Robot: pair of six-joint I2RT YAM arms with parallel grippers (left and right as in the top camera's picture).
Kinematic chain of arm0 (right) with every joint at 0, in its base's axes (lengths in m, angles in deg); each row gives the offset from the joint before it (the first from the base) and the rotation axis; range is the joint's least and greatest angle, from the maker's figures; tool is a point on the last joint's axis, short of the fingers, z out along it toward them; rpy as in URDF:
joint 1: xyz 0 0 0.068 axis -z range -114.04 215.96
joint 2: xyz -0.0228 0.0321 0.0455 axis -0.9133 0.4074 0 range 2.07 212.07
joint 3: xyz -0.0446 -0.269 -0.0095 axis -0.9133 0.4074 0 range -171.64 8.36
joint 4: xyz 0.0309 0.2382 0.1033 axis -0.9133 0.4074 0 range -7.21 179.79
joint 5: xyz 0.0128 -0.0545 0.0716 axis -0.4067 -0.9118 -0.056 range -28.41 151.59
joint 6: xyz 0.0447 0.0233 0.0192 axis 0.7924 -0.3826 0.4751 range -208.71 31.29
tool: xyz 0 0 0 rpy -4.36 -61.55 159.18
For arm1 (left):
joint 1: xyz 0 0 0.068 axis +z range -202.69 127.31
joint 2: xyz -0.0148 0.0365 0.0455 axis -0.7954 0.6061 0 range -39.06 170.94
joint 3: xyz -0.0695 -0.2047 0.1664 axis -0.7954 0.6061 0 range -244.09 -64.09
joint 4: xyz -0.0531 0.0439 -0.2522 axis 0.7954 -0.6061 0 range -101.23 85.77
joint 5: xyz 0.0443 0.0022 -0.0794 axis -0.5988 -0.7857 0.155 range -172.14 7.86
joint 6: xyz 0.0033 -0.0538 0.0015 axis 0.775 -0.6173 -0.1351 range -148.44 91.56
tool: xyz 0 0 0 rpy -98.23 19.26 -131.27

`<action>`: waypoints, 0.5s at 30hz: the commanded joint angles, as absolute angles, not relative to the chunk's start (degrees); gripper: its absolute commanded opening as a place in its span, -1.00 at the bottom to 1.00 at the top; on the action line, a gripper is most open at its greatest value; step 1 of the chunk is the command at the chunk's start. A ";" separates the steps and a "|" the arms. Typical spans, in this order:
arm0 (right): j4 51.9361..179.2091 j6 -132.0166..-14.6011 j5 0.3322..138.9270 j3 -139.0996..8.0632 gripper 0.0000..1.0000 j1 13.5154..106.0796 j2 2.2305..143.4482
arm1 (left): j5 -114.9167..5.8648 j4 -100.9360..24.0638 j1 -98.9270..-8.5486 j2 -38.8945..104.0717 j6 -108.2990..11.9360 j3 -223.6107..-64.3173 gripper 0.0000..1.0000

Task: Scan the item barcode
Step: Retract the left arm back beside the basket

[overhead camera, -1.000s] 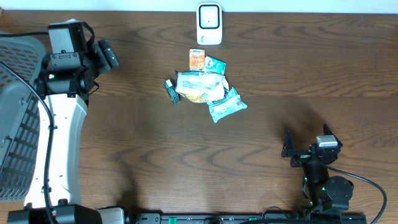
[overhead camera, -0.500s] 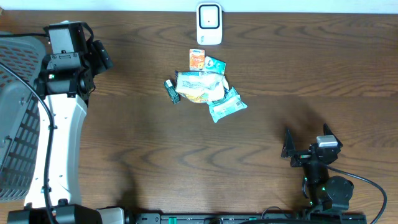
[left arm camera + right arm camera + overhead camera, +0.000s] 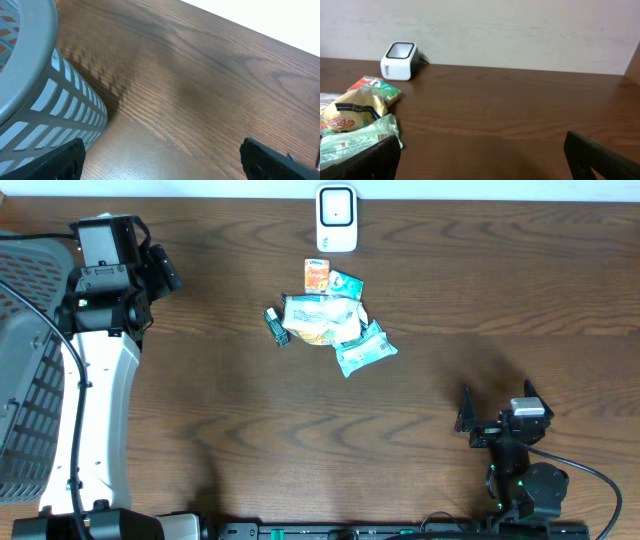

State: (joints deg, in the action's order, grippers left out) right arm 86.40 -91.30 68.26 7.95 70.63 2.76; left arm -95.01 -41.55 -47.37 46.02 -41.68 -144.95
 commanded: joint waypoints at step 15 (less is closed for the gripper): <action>67.17 -91.32 70.25 8.00 0.99 70.89 2.38 | -96.36 -41.79 -47.13 46.39 -40.94 -145.43 0.96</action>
State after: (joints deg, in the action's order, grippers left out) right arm 72.57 -92.02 68.66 8.00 70.63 2.86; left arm -95.42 -41.59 -47.37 46.00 -41.68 -144.95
